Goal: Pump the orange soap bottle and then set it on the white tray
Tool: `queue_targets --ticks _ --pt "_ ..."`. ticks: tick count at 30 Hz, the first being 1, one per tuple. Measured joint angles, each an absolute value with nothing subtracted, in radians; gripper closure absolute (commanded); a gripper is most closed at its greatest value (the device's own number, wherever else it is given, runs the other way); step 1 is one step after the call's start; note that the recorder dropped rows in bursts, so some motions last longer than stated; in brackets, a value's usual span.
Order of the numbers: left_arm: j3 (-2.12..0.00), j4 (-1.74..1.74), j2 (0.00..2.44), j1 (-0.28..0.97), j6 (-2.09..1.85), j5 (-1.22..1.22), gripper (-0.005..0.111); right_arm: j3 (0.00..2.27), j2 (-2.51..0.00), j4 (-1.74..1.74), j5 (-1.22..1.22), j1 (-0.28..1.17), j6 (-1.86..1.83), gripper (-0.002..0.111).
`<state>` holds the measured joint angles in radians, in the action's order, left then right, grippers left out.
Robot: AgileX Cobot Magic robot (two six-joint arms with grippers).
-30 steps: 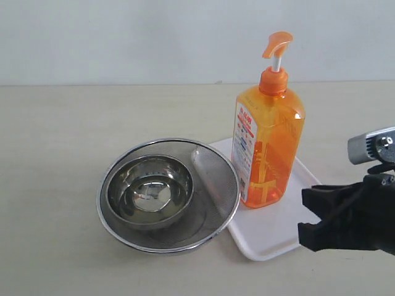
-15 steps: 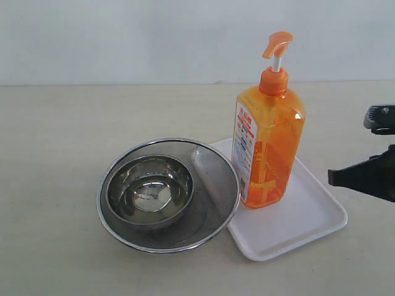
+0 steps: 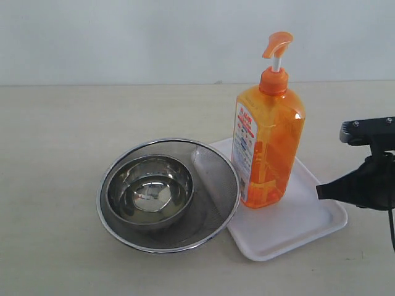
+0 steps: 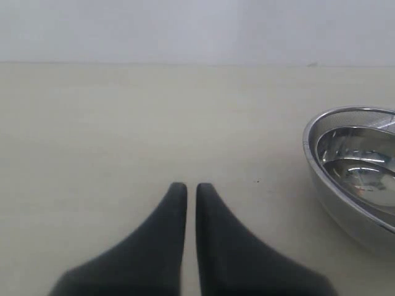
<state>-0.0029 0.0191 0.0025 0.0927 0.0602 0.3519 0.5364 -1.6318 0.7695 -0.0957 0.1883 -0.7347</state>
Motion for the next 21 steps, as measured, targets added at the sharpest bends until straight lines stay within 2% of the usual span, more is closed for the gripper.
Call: queue_targets --ticks 21 --pt "-0.003 0.019 0.003 0.093 0.060 0.352 0.102 0.539 -1.691 0.767 0.023 0.181 -0.766 0.108"
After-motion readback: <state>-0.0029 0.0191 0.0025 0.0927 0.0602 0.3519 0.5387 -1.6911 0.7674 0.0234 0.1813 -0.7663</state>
